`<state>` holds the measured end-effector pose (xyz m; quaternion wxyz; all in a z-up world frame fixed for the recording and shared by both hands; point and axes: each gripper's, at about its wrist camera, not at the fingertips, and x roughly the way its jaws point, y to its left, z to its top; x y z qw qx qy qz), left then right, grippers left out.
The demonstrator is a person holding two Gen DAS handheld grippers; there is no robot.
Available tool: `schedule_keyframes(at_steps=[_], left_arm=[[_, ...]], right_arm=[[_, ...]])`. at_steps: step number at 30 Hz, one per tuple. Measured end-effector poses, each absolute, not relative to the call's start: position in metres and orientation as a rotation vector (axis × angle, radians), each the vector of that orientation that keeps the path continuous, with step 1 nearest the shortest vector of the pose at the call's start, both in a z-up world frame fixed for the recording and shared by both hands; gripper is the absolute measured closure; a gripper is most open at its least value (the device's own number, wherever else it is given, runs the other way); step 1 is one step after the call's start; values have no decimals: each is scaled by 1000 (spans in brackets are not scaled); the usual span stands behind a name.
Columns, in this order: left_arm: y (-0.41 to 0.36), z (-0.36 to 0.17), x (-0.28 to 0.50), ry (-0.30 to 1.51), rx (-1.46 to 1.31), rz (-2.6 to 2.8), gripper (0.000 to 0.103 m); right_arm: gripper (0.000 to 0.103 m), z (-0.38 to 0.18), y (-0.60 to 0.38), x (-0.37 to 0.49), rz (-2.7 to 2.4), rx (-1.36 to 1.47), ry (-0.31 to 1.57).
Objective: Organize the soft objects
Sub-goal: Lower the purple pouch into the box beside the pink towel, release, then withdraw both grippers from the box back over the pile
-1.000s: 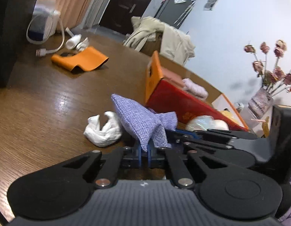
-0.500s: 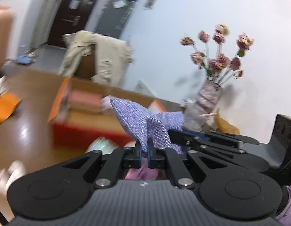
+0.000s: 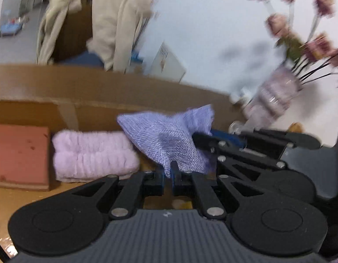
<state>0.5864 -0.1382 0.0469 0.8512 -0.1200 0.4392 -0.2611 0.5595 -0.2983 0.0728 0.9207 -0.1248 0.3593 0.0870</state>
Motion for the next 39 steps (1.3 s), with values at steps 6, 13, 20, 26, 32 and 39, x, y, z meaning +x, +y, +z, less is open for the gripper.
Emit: schedule_keyframes(at_steps=[6,13,20,26,32,39], left_arm=[[-140,25,603,1025,-228,-532,84],[-104,86,566,887,-180,-522,61],[-62,178,495,689,-111,-447,40],[-19,222,397,555,-43,-390,26],[26,212,290,449,4,-313,19],[55,151,169,346,38,-214,8]], right_arm=[[86,61,-287,576,177,-274,810],[71,97,-300,550,196,-243,771],[64,154,-308,489,184,-253,669],[55,194,-307,405,221,-239,570],[49,202,-292,306,257,-210,443],[39,162,-268,185,365,-133,311]])
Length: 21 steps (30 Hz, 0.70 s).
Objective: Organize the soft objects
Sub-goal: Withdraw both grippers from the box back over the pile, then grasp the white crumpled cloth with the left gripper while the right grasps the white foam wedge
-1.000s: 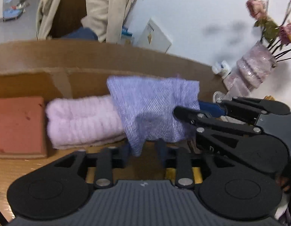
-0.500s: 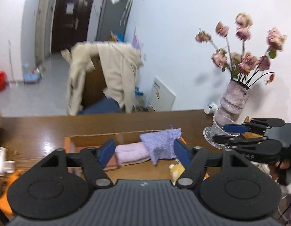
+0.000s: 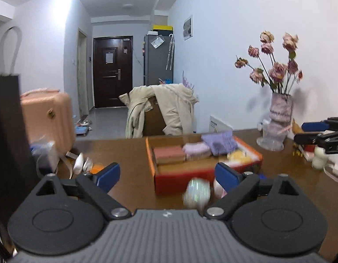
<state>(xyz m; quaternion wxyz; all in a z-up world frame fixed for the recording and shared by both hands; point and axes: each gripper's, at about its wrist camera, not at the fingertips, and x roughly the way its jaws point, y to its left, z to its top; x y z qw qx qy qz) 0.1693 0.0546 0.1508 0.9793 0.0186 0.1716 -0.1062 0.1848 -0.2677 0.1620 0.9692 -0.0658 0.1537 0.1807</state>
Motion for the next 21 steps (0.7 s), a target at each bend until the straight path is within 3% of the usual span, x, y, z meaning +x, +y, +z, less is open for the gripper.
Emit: schedule_keyframes(at_steps=[10,21], left_arm=[[86,74,64,377,-85,-126,5],[90,39,132,489,-90,-52,6]], right_arm=[[32,65,-225,65,467,-96,364],[34,26,-188,117,479,-98,499]])
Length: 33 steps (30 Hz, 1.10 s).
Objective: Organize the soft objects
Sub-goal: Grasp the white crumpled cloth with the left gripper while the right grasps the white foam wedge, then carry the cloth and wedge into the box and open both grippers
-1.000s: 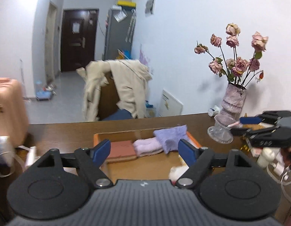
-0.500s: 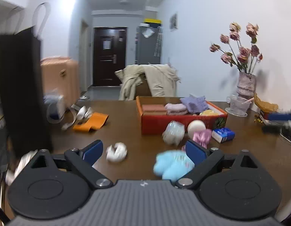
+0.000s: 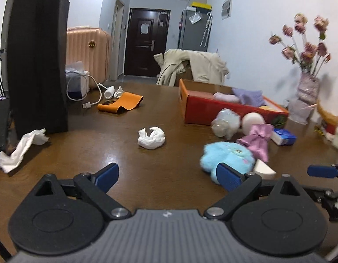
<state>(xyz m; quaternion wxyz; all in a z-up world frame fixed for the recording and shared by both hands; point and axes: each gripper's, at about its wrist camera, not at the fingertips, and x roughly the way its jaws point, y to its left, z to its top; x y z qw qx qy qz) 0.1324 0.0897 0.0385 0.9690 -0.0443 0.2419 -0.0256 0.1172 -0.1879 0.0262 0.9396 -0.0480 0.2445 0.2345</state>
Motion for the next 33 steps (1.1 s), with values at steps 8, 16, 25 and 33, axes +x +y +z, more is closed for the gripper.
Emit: schedule_keyframes(at_steps=[8,16,25,33], left_arm=[[90,23,235,599,-65,11,18],[96,8,282,660,-83,53,46],[93,18,265,628,-123,-2,85],[59,46,203,557,-114,-150,85]], right_arm=[[44,13,-169,178,491,-113,573],[66,4,-166,210,552,-92,638],[72,7,-175,201,567,-87,645],[73,27,-213,160,534,-27,582]])
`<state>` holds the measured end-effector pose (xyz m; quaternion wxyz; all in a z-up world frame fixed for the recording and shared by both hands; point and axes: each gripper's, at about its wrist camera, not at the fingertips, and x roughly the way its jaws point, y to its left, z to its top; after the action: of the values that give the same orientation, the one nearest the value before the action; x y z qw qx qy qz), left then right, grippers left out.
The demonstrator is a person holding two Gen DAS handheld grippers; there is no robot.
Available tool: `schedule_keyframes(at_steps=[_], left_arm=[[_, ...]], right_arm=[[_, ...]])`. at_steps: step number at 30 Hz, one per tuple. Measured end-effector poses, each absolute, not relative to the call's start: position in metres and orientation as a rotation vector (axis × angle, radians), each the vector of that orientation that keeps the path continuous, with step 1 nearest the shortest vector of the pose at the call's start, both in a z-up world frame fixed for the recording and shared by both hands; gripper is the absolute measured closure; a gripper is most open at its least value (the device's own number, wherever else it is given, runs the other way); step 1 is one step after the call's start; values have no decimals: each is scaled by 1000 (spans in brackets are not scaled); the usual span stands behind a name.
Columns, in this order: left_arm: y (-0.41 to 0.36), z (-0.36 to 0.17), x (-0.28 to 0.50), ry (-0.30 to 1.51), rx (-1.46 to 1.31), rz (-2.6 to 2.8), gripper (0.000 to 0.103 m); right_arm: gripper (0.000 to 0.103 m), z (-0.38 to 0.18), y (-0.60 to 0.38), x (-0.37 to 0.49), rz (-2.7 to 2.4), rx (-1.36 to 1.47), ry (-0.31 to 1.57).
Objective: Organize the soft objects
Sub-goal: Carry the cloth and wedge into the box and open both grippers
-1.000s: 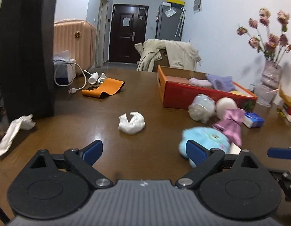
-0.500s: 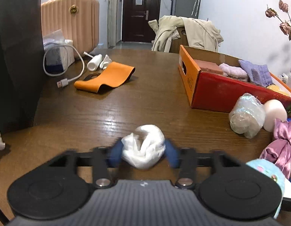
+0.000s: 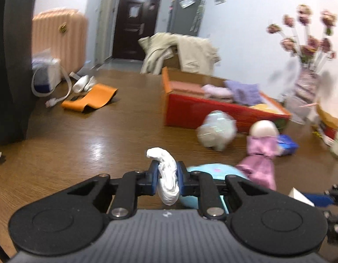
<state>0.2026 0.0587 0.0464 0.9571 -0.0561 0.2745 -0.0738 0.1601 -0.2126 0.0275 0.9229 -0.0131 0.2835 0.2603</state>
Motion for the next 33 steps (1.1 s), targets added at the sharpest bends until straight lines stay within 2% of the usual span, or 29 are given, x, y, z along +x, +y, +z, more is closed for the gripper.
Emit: schedule_keyframes(at_steps=[5,9,16,22,24,25,27,30,33], left_arm=[[41,69,205,509,-103,-221,85],[30,94,249,482,-97,-294,85],[3,103,400,569,22,-292,84],[-24,66,491,672,185,-263,81],[-27,55,504,679,221,-250,71],[-27,53,509,687,224,-251,69],[-24,53,509,680,217,-263,52],[-20,61,506,661,208,-270,46],[-15,73,499,638,203,-261,43]], right_arm=[[73,52,-240,162,500,2,508],[72,78,-257,196,474,-20,443],[72,100,-266,356,396,-93,512],[72,65,-255,496,290,-136,722],[69,51,-249,517,267,-167,766],[69,45,-247,524,256,-179,789],[68,39,-245,530,251,-186,810],[54,46,-247,528,259,-173,787],[54,63,-252,517,265,-166,752]])
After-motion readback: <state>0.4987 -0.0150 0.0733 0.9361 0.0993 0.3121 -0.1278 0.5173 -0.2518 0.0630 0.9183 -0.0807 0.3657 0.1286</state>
